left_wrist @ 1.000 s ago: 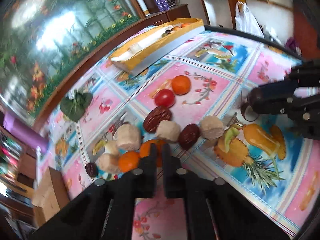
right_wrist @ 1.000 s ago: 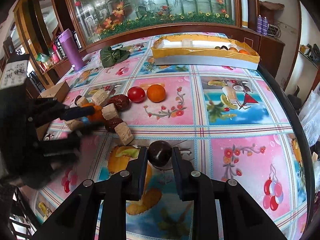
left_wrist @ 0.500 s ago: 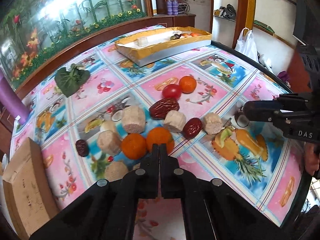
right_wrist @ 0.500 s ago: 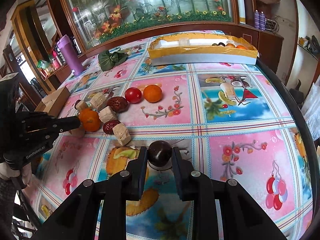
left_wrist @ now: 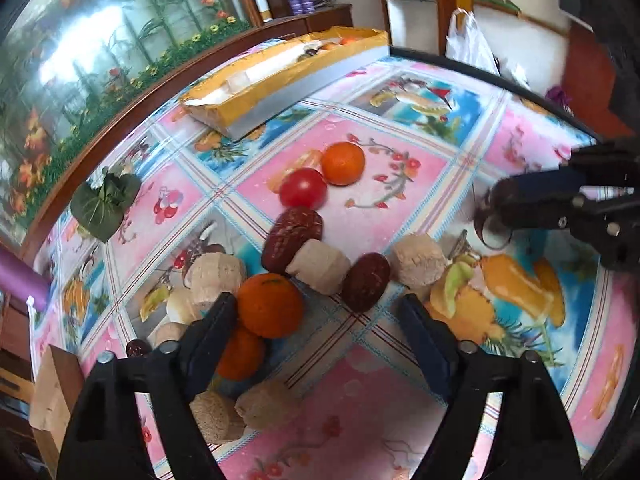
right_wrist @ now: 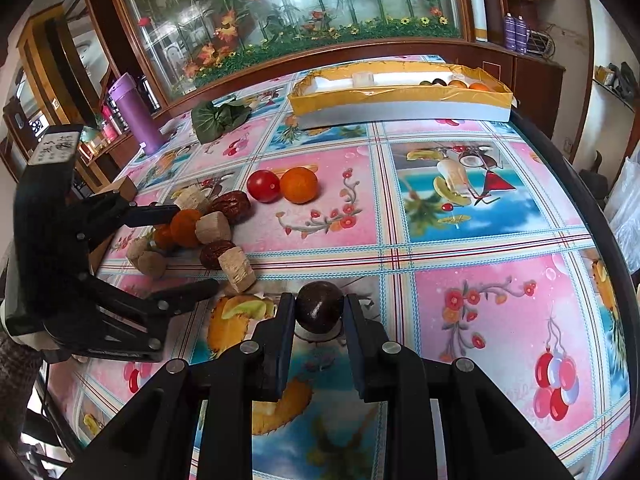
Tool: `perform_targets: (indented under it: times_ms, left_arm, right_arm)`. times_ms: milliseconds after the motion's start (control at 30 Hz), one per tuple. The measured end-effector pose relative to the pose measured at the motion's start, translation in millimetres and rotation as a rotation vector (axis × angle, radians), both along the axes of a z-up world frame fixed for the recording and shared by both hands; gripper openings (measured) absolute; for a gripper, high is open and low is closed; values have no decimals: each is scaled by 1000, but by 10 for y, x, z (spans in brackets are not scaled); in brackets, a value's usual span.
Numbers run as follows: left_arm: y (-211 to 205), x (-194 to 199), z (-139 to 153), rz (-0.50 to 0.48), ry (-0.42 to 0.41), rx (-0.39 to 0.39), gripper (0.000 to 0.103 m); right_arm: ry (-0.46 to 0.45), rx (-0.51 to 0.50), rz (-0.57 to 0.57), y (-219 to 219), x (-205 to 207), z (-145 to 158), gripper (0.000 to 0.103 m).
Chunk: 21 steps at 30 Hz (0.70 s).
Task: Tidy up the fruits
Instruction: 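Close the right tool on the dark plum while the left tool grasps the orange, then carry the orange into the cardboard tray and open the left tool while the right carries the plum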
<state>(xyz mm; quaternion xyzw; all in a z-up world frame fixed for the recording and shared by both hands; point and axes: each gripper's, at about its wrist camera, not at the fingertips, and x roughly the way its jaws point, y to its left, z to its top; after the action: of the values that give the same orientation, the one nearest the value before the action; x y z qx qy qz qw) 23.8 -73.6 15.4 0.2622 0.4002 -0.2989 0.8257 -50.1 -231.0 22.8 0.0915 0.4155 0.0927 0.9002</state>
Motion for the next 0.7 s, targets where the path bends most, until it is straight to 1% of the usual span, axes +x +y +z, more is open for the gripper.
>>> perform_targets:
  times_ms: [67,100,133,167,267,367,433,533,600,700]
  left_arm:
    - [72,52,38,23,13,-28,54]
    - [109,78,55,38,15,-39,48]
    - [143,113,64,55,11,-39,38]
    - [164,134,68,67,5,-36,29]
    - [202,159,80,90,13,-59,29]
    - [175,103,76,102,-10,-51,28]
    - [204,57,106,111,2,-88,28]
    - [312,-64,200,144,-6,-141,28]
    - [444,-160,298,171,-7,-190,28]
    - [762,-342,511,226,-24,-268,28]
  right_arm:
    - [3,9,-2,-18,8,-7,26]
    - [6,13,-2,-22,17,-15,26]
    - [8,15,-1,-25,27,-23,26]
    - [11,16,-1,-24,37,-33,26]
    - [17,10,-3,-6,48,-58,26]
    - [8,6,-2,16,32,-28,26]
    - [-5,1,3,47,-4,20,26]
    - [-29,-11,18,112,-63,128,26]
    - [-47,-16,33,168,-103,214,26]
    - [-70,-29,62,302,-141,341,26]
